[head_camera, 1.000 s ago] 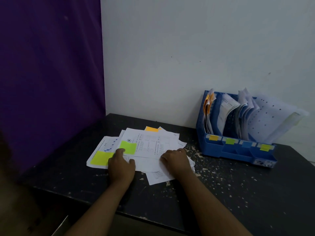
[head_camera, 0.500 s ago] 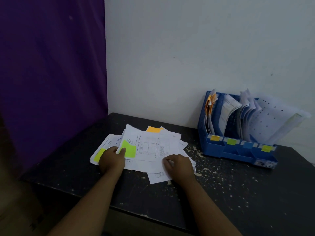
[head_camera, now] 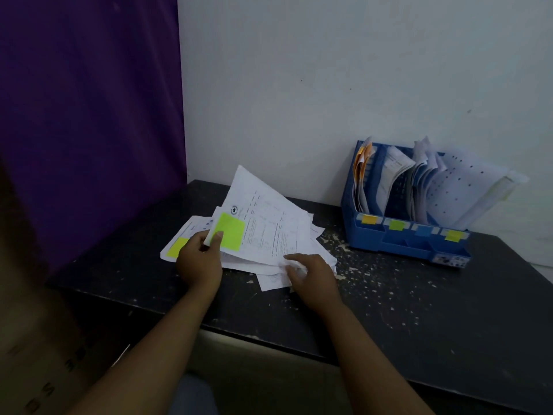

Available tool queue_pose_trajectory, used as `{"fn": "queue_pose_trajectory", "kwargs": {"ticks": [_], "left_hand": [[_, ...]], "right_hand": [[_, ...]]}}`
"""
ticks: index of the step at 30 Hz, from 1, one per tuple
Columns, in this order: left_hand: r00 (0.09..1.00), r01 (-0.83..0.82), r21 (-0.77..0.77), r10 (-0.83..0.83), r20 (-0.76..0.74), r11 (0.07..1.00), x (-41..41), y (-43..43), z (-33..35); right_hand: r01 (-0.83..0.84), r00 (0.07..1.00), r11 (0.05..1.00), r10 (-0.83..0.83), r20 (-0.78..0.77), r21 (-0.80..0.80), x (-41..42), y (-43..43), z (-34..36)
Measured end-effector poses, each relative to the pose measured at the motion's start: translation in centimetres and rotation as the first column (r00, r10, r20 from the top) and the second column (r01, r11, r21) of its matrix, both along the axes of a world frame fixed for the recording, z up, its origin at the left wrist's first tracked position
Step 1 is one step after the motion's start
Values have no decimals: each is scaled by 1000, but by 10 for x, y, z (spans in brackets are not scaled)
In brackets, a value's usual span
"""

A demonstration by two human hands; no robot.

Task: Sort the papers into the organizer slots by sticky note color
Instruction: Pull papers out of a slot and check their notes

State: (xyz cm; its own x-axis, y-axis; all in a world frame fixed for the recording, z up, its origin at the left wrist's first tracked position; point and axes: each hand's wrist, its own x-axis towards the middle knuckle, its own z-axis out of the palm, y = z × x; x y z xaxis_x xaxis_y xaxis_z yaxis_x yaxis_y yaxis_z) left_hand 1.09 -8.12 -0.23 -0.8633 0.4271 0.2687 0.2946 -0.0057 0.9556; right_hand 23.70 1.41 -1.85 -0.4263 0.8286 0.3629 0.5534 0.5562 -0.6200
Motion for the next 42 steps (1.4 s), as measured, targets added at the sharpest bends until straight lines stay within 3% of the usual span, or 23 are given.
{"fn": "queue_pose_trajectory", "kwargs": {"ticks": [3, 11, 14, 18, 25, 34, 42], "left_hand": [[998, 39, 134, -44, 38, 990, 11, -2, 21], [958, 271, 324, -221, -183, 906, 24, 4, 124], [944, 319, 371, -256, -210, 872, 29, 2, 154], [912, 409, 402, -346, -221, 819, 44, -9, 180], [904, 412, 231, -363, -226, 881, 69, -22, 180], [888, 436, 162, -395, -234, 885, 90, -26, 173], [889, 436, 147, -399, -224, 888, 96, -28, 171]], "right_hand": [[39, 984, 999, -44, -173, -35, 0, -6, 6], [30, 882, 999, -39, -470, -27, 5, -2, 83], [-33, 798, 995, -31, -602, -95, 9, -11, 110], [-119, 654, 951, -142, -743, -286, 18, -28, 135], [-57, 457, 963, -209, -865, -262, 46, -49, 172], [10, 488, 974, -202, -849, -226, 66, -52, 181], [-8, 460, 966, -227, -858, -260, 69, -52, 181]]}}
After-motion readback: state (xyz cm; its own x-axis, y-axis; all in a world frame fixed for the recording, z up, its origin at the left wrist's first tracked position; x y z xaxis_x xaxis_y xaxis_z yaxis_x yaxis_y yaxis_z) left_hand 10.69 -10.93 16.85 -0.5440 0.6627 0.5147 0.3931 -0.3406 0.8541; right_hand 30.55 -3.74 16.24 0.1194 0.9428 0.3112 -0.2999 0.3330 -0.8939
